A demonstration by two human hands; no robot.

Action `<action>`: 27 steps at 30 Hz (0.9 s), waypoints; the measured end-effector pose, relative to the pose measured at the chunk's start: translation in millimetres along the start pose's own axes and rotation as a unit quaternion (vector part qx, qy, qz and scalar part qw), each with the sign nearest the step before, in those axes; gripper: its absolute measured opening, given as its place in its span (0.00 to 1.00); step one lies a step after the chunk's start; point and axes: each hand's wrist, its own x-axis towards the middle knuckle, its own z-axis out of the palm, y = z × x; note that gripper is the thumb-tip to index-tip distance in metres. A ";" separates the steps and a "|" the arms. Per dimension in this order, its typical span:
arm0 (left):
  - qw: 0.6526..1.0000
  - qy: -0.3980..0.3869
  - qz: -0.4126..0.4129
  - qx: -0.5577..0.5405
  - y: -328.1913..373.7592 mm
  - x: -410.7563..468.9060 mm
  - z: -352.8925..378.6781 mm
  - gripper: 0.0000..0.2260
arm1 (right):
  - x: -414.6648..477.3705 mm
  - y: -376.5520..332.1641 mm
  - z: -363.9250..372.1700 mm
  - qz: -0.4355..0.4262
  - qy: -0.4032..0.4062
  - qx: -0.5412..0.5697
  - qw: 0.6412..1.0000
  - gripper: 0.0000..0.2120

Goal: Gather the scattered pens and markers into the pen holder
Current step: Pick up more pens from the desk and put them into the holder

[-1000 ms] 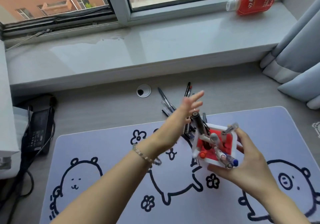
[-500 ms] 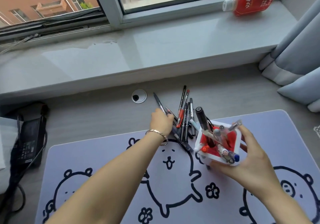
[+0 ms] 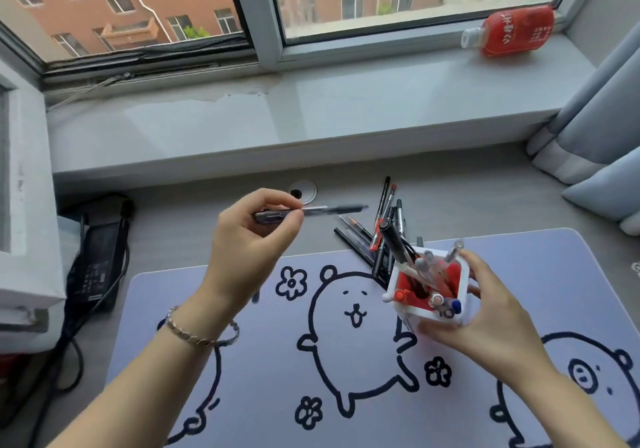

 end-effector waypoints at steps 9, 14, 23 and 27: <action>0.989 -0.146 0.032 0.002 18.7 -44.4 13.0 0.05 | -13.8 -17.7 21.6 -0.067 -0.022 -0.023 0.997 0.47; 0.988 -0.064 0.032 -0.140 22.0 -43.1 8.1 0.00 | -21.4 -20.2 22.8 -0.074 -0.018 -0.005 0.997 0.47; 0.985 -0.114 -0.120 0.051 3.7 -62.2 29.0 0.04 | -21.6 -32.8 29.8 -0.118 -0.023 -0.020 0.993 0.44; 0.987 -0.113 -0.084 0.076 -1.1 -69.9 33.5 0.21 | -19.1 -32.2 34.5 -0.125 -0.024 -0.046 0.991 0.44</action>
